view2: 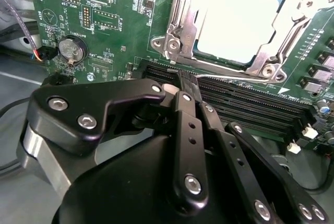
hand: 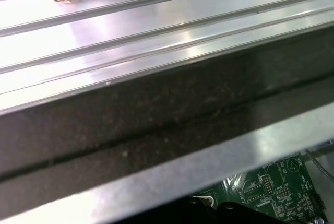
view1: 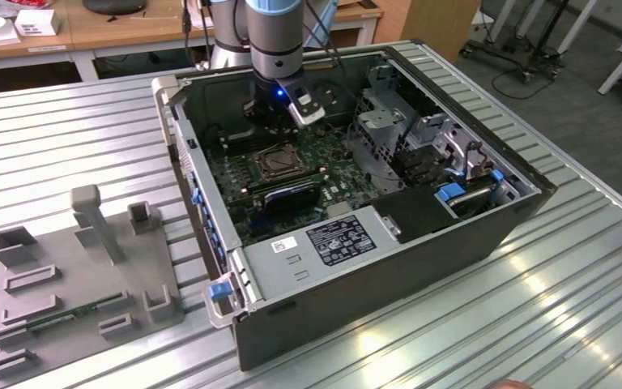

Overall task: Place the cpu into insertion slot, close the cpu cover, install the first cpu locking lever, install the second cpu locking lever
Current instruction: 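Install the first cpu locking lever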

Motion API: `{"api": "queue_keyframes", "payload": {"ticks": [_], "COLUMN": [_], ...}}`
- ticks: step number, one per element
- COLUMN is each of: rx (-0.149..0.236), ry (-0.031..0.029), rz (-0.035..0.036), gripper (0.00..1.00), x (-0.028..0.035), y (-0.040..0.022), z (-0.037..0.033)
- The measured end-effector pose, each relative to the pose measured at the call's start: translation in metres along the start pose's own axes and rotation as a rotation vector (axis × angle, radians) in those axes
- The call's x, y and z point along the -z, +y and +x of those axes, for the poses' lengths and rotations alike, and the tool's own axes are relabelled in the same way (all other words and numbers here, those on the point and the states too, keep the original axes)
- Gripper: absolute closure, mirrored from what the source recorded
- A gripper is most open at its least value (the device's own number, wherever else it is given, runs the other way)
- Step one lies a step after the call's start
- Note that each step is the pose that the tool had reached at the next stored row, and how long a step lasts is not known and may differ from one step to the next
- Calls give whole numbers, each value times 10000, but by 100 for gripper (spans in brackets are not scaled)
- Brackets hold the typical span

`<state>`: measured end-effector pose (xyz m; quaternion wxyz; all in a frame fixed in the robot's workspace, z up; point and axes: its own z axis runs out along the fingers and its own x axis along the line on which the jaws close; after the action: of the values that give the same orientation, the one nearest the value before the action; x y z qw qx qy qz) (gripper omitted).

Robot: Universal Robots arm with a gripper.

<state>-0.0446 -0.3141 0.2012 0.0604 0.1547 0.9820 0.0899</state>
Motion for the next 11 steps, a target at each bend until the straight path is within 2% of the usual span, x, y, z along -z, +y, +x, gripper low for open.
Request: {"api": "queue_keyframes", "payload": {"ticks": [6,10,11], "rx": [21,21,24], "ry": [-9,-9,-14], "rz": [42,43,73], "gripper": [89,89,89], "x": [-11,-13,-13], "y": [-3,0,2], "z": [1,-3,-4]}}
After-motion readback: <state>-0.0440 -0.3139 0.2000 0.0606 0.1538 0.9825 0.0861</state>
